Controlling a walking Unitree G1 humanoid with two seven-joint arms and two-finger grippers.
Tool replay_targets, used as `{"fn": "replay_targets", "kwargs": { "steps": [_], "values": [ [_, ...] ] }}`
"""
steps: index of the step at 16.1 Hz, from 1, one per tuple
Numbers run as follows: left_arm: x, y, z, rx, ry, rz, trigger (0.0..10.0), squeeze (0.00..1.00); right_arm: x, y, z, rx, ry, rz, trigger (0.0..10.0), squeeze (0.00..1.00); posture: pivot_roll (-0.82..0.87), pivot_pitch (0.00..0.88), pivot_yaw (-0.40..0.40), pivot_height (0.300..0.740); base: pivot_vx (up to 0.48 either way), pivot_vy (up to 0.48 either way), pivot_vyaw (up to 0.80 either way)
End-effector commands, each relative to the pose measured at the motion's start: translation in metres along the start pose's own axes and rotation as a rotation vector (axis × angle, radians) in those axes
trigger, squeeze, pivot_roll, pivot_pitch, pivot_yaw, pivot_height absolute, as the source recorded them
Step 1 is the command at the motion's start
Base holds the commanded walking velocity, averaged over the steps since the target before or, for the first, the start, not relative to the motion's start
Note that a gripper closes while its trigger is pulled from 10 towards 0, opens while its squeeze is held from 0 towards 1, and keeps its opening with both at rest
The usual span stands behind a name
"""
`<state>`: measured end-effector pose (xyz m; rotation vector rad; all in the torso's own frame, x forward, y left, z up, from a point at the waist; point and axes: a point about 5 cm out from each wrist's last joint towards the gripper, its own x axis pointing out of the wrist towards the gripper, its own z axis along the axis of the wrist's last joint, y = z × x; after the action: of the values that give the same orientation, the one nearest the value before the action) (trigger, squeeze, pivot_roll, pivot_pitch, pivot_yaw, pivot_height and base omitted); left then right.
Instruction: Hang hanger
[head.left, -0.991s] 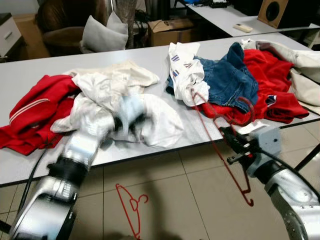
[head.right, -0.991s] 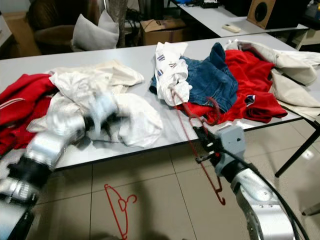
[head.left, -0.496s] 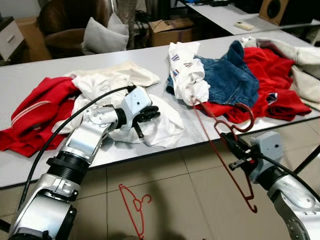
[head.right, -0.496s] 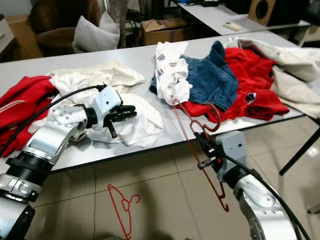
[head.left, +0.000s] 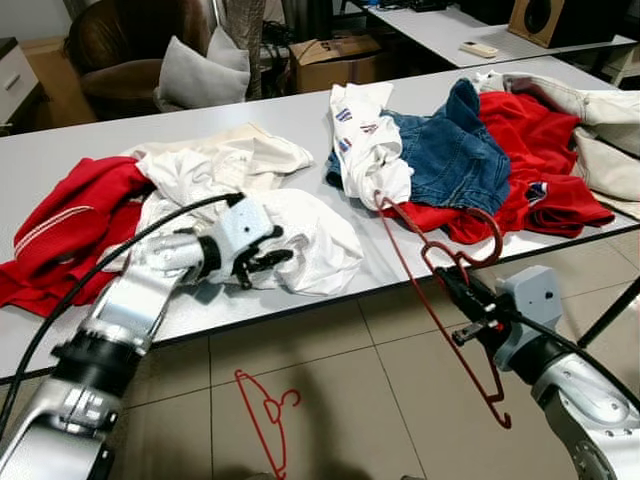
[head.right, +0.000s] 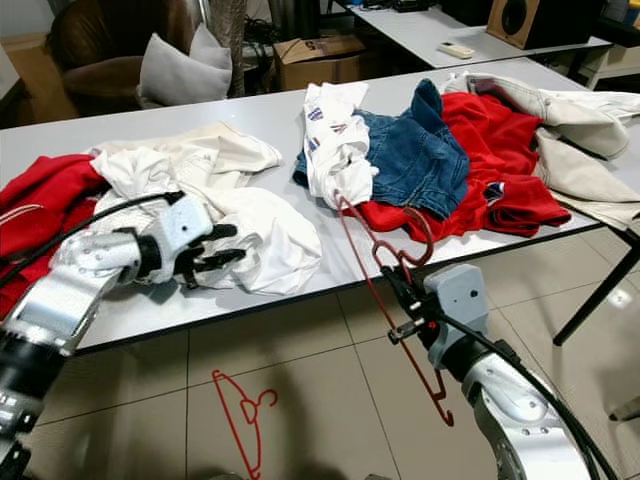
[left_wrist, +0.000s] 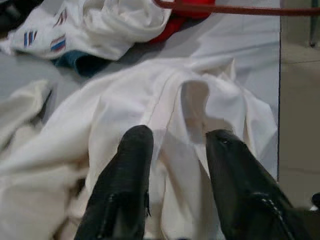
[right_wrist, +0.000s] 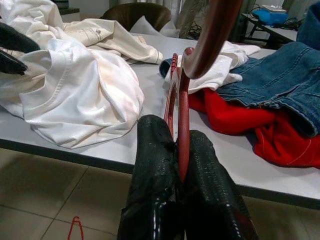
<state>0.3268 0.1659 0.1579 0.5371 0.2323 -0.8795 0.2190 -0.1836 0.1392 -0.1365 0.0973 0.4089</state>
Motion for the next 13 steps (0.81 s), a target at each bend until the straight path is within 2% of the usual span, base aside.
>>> {"fn": "replay_targets", "kwargs": {
  "steps": [1,2,4,7,8,9,11,13],
  "values": [
    [-0.005,0.002,-0.002,-0.037,0.010,0.024,10.0,0.00,0.000,-0.002,0.003,-0.002,-0.009,-0.007,10.0,0.00,-0.21,0.000,0.069,0.710,0.000,0.000,0.00],
    [-0.007,0.003,-0.010,-0.044,0.043,0.091,10.0,0.00,0.000,-0.002,0.004,-0.004,-0.009,-0.005,10.0,0.00,-0.21,0.000,0.065,0.710,0.000,0.000,0.00],
    [-0.010,0.006,-0.011,-0.071,0.039,0.172,10.0,0.00,0.001,-0.003,0.005,-0.005,-0.011,-0.001,10.0,0.00,-0.21,0.000,0.057,0.710,0.000,0.000,0.00],
    [-0.012,0.004,-0.014,-0.152,0.042,0.175,10.0,0.00,0.001,-0.002,0.005,-0.006,-0.010,0.006,10.0,0.00,-0.20,0.000,0.053,0.710,0.000,0.000,0.00],
    [-0.011,0.001,-0.016,-0.181,0.037,0.168,3.1,0.00,0.002,-0.003,0.005,-0.006,-0.010,0.007,10.0,0.00,-0.20,0.000,0.054,0.710,0.000,0.000,0.00],
    [-0.009,-0.001,-0.016,-0.224,0.018,0.164,0.0,0.00,0.002,-0.003,0.006,-0.007,-0.012,0.007,10.0,0.00,-0.20,0.000,0.054,0.710,0.000,0.000,0.00],
    [-0.007,-0.006,-0.014,-0.250,0.008,0.137,0.0,0.00,0.002,-0.004,0.006,-0.007,-0.011,0.005,10.0,0.00,-0.20,0.000,0.056,0.710,0.000,0.000,0.00],
    [-0.007,-0.011,-0.016,-0.242,0.029,0.101,0.0,0.00,0.001,-0.005,0.006,-0.010,-0.011,0.002,10.0,0.00,-0.20,0.000,0.057,0.710,0.000,0.000,0.00]
  ]
}}
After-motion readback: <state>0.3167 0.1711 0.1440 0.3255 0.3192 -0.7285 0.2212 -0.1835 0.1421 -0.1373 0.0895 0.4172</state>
